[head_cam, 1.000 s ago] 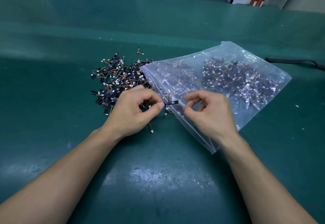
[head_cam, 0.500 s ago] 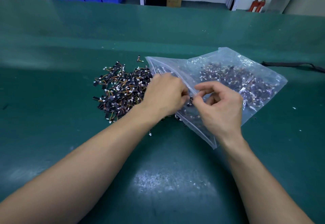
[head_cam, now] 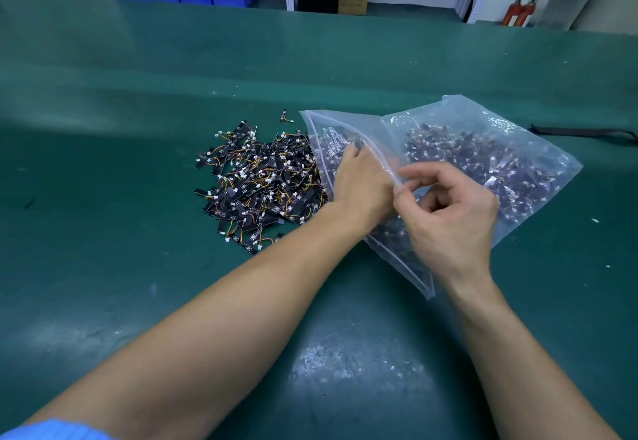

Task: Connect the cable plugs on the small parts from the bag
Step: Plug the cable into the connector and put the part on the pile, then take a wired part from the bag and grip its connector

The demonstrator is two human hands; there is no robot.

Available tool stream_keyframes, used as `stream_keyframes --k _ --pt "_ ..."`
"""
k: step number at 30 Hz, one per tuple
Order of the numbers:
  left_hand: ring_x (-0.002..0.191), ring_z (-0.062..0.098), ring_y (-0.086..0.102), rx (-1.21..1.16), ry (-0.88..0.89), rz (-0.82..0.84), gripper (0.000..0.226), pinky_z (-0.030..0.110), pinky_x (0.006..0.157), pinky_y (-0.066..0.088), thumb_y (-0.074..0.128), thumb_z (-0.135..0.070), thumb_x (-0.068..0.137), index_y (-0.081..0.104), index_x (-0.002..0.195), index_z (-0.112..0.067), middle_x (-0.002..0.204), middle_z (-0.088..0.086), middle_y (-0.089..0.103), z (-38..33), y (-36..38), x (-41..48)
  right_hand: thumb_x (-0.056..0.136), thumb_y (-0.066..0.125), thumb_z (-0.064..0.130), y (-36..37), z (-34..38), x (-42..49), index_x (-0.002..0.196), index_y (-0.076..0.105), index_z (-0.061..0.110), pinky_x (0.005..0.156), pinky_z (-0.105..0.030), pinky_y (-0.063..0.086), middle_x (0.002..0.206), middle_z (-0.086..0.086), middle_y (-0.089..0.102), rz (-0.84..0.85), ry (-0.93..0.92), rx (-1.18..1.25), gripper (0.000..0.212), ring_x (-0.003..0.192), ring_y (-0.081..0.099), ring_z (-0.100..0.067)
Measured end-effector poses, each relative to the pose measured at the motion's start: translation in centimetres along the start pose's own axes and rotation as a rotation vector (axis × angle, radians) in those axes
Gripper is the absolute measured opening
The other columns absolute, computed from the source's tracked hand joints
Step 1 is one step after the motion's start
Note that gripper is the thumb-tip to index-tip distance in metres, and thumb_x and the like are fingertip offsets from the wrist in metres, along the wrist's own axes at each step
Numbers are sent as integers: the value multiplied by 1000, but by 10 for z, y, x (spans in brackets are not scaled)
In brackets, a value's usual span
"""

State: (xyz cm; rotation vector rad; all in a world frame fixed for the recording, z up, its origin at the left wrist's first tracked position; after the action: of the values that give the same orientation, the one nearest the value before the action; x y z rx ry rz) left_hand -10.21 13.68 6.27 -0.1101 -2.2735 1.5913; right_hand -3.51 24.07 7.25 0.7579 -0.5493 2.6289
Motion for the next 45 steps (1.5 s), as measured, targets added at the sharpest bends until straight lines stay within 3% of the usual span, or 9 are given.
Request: stream_keyframes --k 2,6,9,12,17,24,31,38,45 --pt "104 25 50 2 22 -5 26 35 86 25 49 -27 92 43 68 -21 86 1 56 6 -11 -7 77 70 15 2 -1 0 89 73 32 54 -17 39 72 12 68 18 -1 -11 21 46 47 -9" --pt "97 19 44 -24 110 -96 22 36 80 26 58 -44 92 58 76 -30 83 -11 56 36 -23 -30 76 70 18 9 -6 -3 88 71 38 52 -18 38 72 16 67 88 15 -28 23 45 45 -12" --pt "87 14 40 -93 134 -155 16 37 79 37 64 -40 92 74 100 -30 82 -18 61 70 -34 -51 77 72 21 19 -11 -8 89 72 35 53 -11 36 74 19 67 164 24 -69 18 47 46 -9" --pt "83 17 42 -95 43 -225 11 39 80 42 70 -32 90 76 98 -28 79 -14 65 103 -45 -65 78 76 18 29 -20 -13 89 75 30 58 -9 38 74 20 68 296 56 -162 16 52 53 -2" --pt "90 20 44 -43 -88 -220 19 41 85 42 72 -37 88 76 104 -28 82 -11 62 131 -44 -70 79 80 25 47 -32 -25 87 76 28 61 -21 47 71 21 68 519 115 -297 9 58 56 5" --pt "97 18 45 -2 -62 -132 13 34 83 33 71 -41 90 76 99 -33 87 -11 58 127 -34 -66 83 77 29 47 -35 -25 83 75 31 58 -11 40 73 25 68 487 143 -275 3 57 58 3" --pt "84 18 48 -205 108 -351 7 30 82 38 75 -22 91 75 97 -21 84 -14 59 117 -52 -74 84 77 25 42 -28 -24 83 75 32 56 -6 38 68 26 65 416 124 -177 7 54 55 1" --pt "79 20 53 -238 231 -419 5 28 80 38 74 -20 92 74 95 -16 85 -12 62 109 -59 -80 84 78 27 47 -22 -26 88 75 29 54 -10 36 72 23 66 447 80 -123 5 47 46 -4" --pt "78 21 58 -316 357 -450 7 27 79 39 76 -17 91 76 90 -10 90 -5 71 93 -60 -87 80 76 46 49 -17 -27 101 72 34 54 -10 34 83 16 70 457 78 -70 24 49 46 -7"
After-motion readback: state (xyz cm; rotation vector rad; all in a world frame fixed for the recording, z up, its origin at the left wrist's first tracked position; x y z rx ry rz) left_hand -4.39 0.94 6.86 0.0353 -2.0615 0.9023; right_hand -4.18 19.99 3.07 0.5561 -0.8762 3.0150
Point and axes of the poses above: each hand's wrist, its own x-axis towards the middle knuckle, its own y-axis out of the palm, z = x × y, the point moved 6 cm from there along x, towards the middle knuckle
